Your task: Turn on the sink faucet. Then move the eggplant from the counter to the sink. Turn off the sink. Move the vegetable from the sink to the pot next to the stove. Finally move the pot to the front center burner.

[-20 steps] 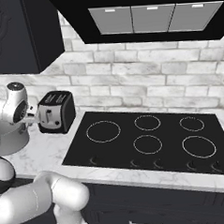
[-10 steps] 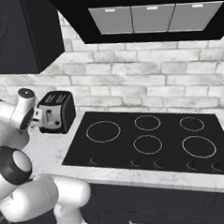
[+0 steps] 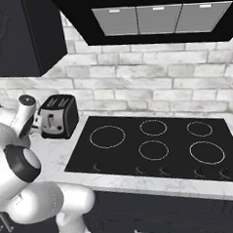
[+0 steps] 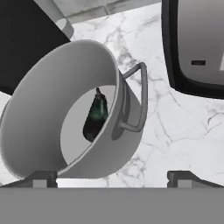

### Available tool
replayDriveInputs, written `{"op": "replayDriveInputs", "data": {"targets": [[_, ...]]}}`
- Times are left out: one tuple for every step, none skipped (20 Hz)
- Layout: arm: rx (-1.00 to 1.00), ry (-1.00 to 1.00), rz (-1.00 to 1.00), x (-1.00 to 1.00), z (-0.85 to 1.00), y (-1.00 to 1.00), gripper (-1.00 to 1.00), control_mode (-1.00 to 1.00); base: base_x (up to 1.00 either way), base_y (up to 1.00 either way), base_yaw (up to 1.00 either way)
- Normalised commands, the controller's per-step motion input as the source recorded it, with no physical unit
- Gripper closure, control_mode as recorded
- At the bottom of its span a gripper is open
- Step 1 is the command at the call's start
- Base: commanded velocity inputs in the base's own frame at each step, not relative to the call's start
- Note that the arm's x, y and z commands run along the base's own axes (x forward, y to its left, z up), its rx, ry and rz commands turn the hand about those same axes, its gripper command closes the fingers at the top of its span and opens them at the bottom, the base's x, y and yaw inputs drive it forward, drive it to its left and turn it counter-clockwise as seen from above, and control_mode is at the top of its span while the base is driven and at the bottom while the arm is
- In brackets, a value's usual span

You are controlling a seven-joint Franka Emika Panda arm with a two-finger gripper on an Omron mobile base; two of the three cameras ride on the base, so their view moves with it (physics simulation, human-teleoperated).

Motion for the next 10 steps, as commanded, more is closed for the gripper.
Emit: {"op": "replayDriveInputs", "data": {"targets": [[0.00,0.02,0.00,0.06,-0.10,0.27,-1.00,-1.00,0.00,0.00,0.00],[0.00,0.02,0.00,0.08,-0.09,0.24,-1.00,-1.00,0.00,0.00,0.00],[0.00,0.02,0.00,0.13,-0.05,0.21,-1.00,-1.00,0.00,0.00,0.00],[0.00,0.02,0.00,0.20,-0.05,0.14,-1.00,-1.00,0.00,0.00,0.00],[0.01,0.01,0.00,0.21,-0.11,0.00,-1.00,-1.00,0.00,0.00,0.00],[0.02,0.01,0.00,0.17,-0.13,0.00,-1.00,-1.00,0.00,0.00,0.00],[0.03,0.00,0.00,0.15,-0.13,0.00,-1.00,-1.00,0.00,0.00,0.00],[0.02,0.00,0.00,0.17,-0.17,0.00,-1.00,-1.00,0.00,0.00,0.00],[0.01,0.01,0.00,0.18,-0.14,0.00,-1.00,-1.00,0.00,0.00,0.00],[0.00,0.01,0.00,0.17,-0.22,0.00,-1.00,-1.00,0.00,0.00,0.00]]}}
